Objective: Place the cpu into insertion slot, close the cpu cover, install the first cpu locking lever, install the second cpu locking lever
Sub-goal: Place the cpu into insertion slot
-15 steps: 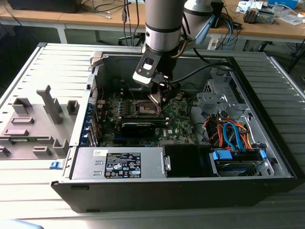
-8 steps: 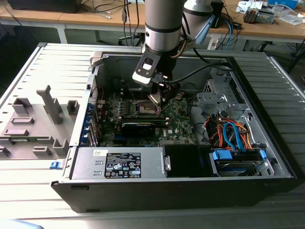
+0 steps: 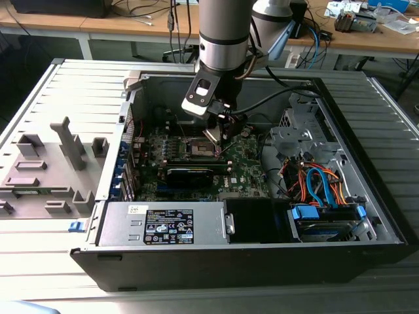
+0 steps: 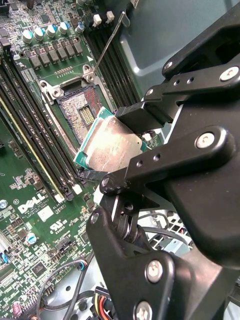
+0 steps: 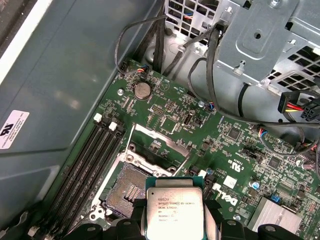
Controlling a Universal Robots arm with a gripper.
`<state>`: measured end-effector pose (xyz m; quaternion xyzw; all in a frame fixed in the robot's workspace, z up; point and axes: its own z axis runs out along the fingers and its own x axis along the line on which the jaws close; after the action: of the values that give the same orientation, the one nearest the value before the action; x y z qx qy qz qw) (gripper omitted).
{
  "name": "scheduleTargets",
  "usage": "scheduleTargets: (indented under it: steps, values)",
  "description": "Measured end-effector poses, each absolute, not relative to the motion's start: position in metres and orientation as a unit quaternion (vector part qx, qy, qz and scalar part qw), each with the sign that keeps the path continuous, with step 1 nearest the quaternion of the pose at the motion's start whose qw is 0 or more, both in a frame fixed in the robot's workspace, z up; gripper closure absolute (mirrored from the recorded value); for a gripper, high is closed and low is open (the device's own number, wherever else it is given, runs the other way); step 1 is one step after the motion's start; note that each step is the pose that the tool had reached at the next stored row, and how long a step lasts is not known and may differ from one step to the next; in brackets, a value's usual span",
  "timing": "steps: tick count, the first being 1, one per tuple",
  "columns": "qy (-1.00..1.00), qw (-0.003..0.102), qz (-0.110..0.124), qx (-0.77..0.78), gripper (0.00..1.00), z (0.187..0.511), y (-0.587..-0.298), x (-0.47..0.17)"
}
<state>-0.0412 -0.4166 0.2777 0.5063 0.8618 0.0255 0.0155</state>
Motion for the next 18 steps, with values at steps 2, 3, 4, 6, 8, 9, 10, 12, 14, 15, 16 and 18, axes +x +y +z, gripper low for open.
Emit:
scheduleTargets:
  steps: [2, 3, 4, 6, 8, 9, 10, 12, 14, 15, 16, 18]
  values:
    - [0.862, 0.015, 0.025, 0.507, 0.45, 0.2776, -0.4166, -0.0412]
    - [0.862, 0.016, 0.025, 0.507, 0.45, 0.2776, -0.4166, -0.0412]
    - [0.861, 0.016, 0.025, 0.507, 0.45, 0.2776, -0.4166, -0.0412]
    - [0.860, 0.016, 0.025, 0.509, 0.45, 0.2776, -0.4166, -0.0412]
    - [0.859, 0.016, 0.025, 0.511, 0.45, 0.2776, -0.4166, -0.0412]
    - [0.859, 0.016, 0.025, 0.511, 0.45, 0.2776, -0.4166, -0.0412]
    - [0.858, 0.016, 0.025, 0.512, 0.45, 0.2776, -0.4166, -0.0412]
    - [0.857, 0.016, 0.025, 0.514, 0.45, 0.2776, -0.4166, -0.0412]
    - [0.857, 0.016, 0.025, 0.515, 0.45, 0.2776, -0.4166, -0.0412]
    - [0.856, 0.016, 0.025, 0.515, 0.45, 0.2776, -0.4166, -0.0412]
    - [0.856, 0.016, 0.025, 0.516, 0.45, 0.2776, -0.4166, -0.0412]
    - [0.855, 0.016, 0.025, 0.518, 0.45, 0.2776, -0.4166, -0.0412]
